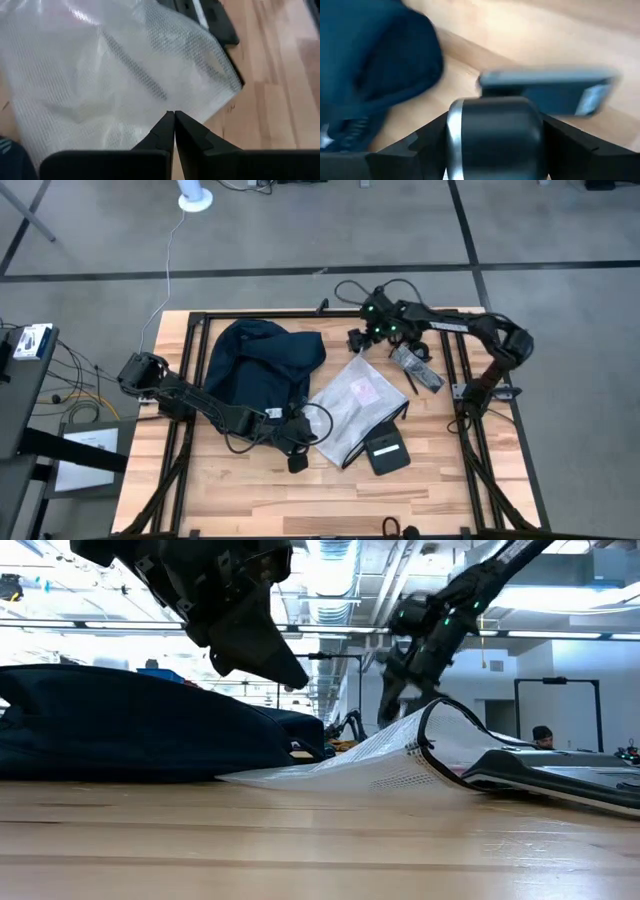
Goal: Unpack backpack
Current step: Remove the black mini fan from the white zip lock bag, then move the black calculator to the bottom right of the table
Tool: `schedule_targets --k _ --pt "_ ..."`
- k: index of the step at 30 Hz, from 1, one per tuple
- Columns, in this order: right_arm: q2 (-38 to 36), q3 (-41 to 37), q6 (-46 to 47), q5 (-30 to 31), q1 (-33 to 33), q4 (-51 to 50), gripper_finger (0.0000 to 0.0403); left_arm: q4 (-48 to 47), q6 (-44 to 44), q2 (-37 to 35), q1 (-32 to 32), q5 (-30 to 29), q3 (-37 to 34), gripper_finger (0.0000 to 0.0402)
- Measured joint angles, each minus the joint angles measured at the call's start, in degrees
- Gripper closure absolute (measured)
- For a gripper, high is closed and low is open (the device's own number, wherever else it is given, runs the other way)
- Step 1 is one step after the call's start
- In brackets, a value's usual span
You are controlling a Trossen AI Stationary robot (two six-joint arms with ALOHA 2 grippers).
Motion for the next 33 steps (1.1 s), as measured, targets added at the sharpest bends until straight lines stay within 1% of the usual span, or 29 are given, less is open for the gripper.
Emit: schedule_targets --k 6,11,15,19,22,24,26,27,29,31,33 --pt "-8.9 0.0 -0.5 -1.5 -1.3 -0.9 0.0137 -0.2 0.0 0.0 0.0 0.0 0.0 0.0402" --pt "-12.7 0.1 0.0 -1.5 -3.8 -4.4 0.0137 -0.1 0.0 0.0 0.0 0.0 0.0 0.0402" --pt "-14.3 0.1 0.4 -1.5 -4.7 -9.9 0.0136 -0.1 -0.7 0.0 -0.1 0.1 0.0 0.0402" --pt "-17.6 0.1 -1.9 -2.1 -1.7 -17.9 0.0136 -0.3 -1.1 0.0 -0.4 0.1 0.0 0.0402" --pt "-20.9 0.0 -4.2 -2.6 3.8 -26.6 0.0136 -0.5 -1.1 0.0 -0.7 0.1 0.0 0.0402" --pt "-23.4 -0.2 -5.0 -2.8 9.4 -31.8 0.0137 -1.2 -1.1 0.0 -0.7 0.1 0.0 0.0402" --pt "-26.0 -1.7 -4.3 -2.8 16.1 -34.7 0.0137 -1.7 -1.1 0.0 -0.5 0.1 0.0 0.0402" --pt "-27.3 -2.9 -2.7 -2.5 19.6 -35.4 0.0137 -1.7 -1.1 0.0 -0.2 -0.1 0.0 0.0402" --pt "-29.8 -5.9 3.0 0.3 26.9 -34.8 0.0137 -1.6 -0.8 0.0 0.5 -0.2 0.0 0.0402" --pt "-31.6 -10.1 10.4 3.8 33.9 -33.4 0.0137 -0.9 0.2 0.0 1.3 -0.3 0.0 0.0402" --pt "-32.2 -14.3 18.0 5.6 40.1 -30.6 0.0137 -0.5 1.0 0.0 2.1 -0.4 0.0 0.0402"
